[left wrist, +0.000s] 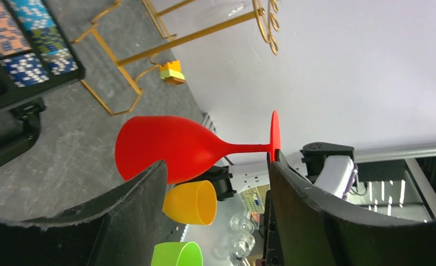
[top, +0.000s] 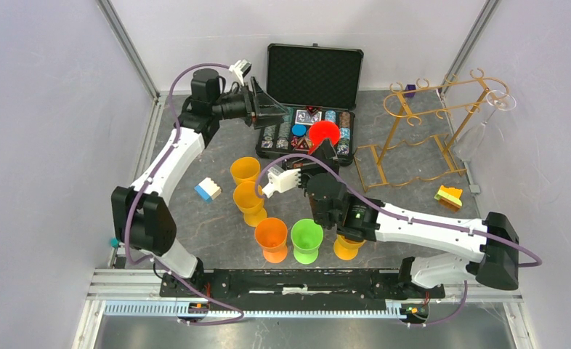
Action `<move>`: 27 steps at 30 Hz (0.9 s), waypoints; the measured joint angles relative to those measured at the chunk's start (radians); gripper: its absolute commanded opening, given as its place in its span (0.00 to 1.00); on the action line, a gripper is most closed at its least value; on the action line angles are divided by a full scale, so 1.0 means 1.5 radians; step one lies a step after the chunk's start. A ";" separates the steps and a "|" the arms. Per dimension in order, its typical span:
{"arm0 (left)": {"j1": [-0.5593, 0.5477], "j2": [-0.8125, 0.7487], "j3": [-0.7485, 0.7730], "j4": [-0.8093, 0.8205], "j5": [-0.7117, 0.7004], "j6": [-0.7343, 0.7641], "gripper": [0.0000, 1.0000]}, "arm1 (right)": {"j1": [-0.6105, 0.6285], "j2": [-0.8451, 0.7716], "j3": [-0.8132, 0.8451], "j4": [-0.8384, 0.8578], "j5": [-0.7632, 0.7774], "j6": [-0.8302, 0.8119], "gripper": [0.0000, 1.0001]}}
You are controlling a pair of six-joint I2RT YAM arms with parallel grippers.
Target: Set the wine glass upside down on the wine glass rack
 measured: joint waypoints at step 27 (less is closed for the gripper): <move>-0.112 0.051 0.000 0.135 0.148 -0.100 0.12 | 0.014 0.049 0.000 0.087 0.004 -0.116 0.00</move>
